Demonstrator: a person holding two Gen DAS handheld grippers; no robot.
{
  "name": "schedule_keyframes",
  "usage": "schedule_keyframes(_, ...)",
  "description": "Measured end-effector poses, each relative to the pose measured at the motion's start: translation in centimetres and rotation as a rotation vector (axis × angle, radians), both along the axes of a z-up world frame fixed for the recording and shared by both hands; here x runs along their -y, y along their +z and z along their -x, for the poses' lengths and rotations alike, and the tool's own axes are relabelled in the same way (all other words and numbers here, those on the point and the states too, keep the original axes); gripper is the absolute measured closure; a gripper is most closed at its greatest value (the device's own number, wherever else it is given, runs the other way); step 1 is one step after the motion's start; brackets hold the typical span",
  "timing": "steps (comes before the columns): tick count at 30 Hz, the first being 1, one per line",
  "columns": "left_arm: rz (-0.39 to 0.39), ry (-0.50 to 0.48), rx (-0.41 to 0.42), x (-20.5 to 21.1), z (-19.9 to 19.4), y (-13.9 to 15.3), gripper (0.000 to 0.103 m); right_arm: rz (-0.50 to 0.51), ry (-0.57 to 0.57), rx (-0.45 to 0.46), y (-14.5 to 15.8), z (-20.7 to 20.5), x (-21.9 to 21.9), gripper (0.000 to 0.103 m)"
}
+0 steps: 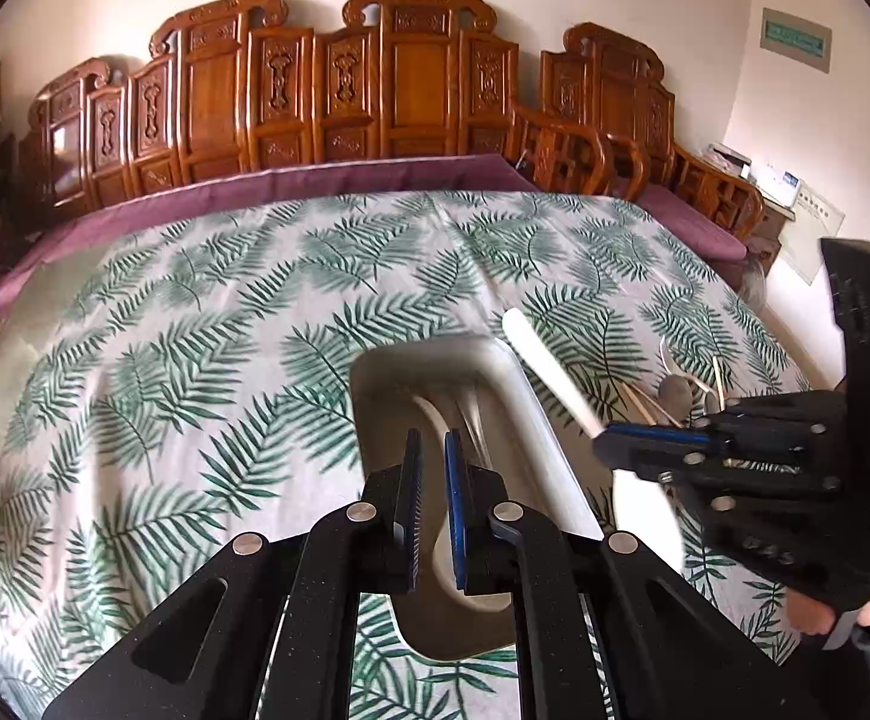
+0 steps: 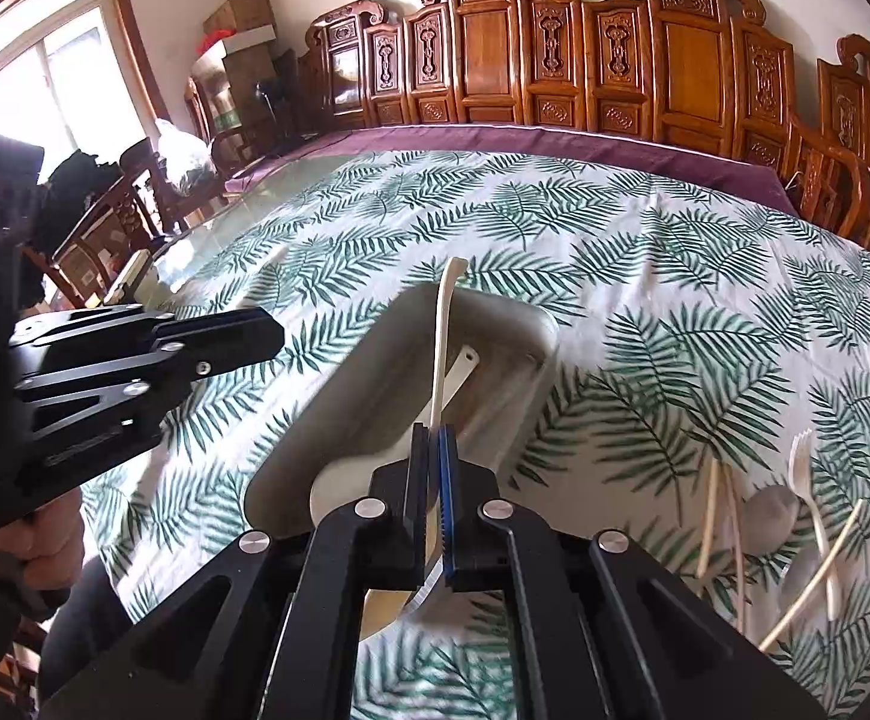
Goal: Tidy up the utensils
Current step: 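Lower the fork into the tray and open the left gripper while the right gripper places the white utensil there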
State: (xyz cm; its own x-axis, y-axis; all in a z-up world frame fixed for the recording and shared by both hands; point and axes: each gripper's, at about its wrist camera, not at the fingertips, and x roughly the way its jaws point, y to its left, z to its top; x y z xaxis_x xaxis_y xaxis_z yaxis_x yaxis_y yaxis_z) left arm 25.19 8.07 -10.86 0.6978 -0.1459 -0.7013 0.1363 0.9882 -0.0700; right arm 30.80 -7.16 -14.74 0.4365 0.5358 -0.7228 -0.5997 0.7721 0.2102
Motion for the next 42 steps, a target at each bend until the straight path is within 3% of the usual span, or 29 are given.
schedule_keyframes(8, -0.014, 0.024, 0.047, -1.7, 0.1, 2.1, 0.094, 0.029, -0.024, -0.025, -1.3, -0.7, -2.9, 0.099)
schedule_keyframes(11, -0.004, 0.03, 0.063, -2.1, 0.3, 2.7, 0.087, 0.053, -0.036, -0.028, -1.9, -0.8, -3.4, 0.098)
schedule_keyframes(20, 0.014, 0.031, 0.076, -2.4, 0.6, 3.6, 0.087, 0.08, -0.06, -0.039, -1.6, -0.4, -2.9, 0.097)
schedule_keyframes(35, -0.02, -0.015, 0.108, 0.5, 2.6, 6.3, 0.086, 0.128, -0.154, -0.019, 2.0, 4.9, 8.7, 0.097)
schedule_keyframes(42, -0.028, -0.054, 0.098, 3.3, 3.4, 7.0, 0.08, 0.116, -0.246, -0.007, 3.8, 5.0, 14.2, 0.097)
